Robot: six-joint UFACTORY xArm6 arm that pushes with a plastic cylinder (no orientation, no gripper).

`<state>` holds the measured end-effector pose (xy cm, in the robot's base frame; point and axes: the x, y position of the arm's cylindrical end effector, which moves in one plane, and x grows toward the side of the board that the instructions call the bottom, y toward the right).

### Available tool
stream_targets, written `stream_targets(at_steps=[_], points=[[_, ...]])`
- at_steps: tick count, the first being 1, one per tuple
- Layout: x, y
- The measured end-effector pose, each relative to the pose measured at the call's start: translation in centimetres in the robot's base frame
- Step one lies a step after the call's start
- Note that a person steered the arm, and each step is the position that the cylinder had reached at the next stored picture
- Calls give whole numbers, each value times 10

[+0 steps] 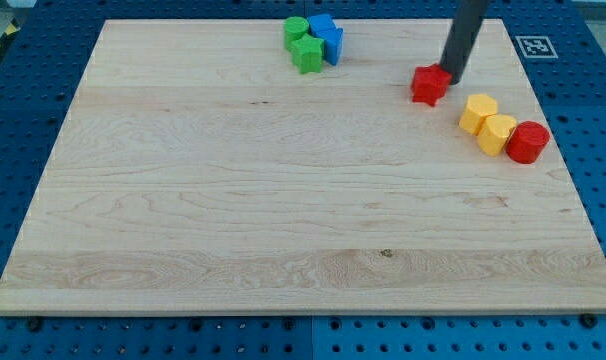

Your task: Move your arm to the center right

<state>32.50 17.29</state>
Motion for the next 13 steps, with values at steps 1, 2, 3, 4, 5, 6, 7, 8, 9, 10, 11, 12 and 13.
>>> stream_targets(at_steps=[1, 2, 3, 4, 5, 6, 7, 8, 9, 10, 11, 12, 13], points=[[10, -45], [23, -82], [29, -64], [29, 10], [29, 17], [29, 17], [29, 24], [29, 32], [29, 36], [29, 42], [29, 46], [29, 65], [29, 86]])
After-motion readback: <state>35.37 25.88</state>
